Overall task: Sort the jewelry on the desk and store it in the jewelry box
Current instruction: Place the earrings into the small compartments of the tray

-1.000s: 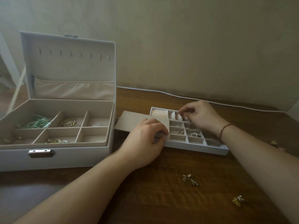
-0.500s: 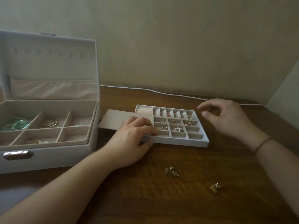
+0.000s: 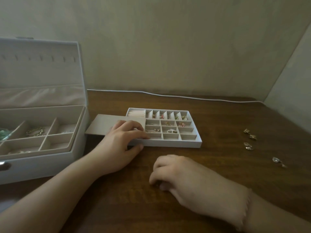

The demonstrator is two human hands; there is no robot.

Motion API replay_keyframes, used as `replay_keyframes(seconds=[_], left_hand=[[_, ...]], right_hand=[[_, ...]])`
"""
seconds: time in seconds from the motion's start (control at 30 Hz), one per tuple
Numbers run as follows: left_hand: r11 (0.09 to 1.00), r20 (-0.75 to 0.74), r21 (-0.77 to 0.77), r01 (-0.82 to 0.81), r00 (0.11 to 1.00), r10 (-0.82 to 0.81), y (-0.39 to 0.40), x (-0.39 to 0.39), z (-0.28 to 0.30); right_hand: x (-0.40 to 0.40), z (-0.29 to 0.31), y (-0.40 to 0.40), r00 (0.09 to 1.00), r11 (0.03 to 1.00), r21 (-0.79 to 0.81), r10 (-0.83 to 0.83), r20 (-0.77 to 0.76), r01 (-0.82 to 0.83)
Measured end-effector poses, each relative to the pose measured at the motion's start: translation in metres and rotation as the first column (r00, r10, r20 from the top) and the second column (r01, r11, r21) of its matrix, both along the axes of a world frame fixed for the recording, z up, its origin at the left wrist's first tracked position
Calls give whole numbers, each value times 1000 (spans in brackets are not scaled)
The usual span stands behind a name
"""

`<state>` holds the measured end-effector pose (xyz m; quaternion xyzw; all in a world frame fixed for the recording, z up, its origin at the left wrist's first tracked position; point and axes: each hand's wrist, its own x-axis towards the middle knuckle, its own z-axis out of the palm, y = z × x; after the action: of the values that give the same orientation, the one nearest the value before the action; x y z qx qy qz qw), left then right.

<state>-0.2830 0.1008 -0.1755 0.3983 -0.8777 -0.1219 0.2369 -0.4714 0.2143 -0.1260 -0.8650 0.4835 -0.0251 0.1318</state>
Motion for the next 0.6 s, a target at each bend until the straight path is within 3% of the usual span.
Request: replay_keyframes(seconds=[0.13,0.27,0.37,0.47,0.6], left_hand=[[1000,-8,3,7,1000,-7,0,0,0],[1000,-18,-3,15,1000,-15,-1,0,-1],[1000,-35,-5,22,999,-22,0,0,-2],[1000,-24,-2,26,999,-26,-1,0,-1],[1000,-27,-14,28,999,-28,-1,0,-2]], right_hand=[[0,-2,2,996,996,-30,81,-28,-82],[-10,-5,-5,997,994,-82,73,38,-70],[-37,-4,-23,958,980,-175,-41,282,93],[-67,-3,-47,826,893,-230,-226,516,387],[-83,-12,-76,751,805,-214,-370,547,553]])
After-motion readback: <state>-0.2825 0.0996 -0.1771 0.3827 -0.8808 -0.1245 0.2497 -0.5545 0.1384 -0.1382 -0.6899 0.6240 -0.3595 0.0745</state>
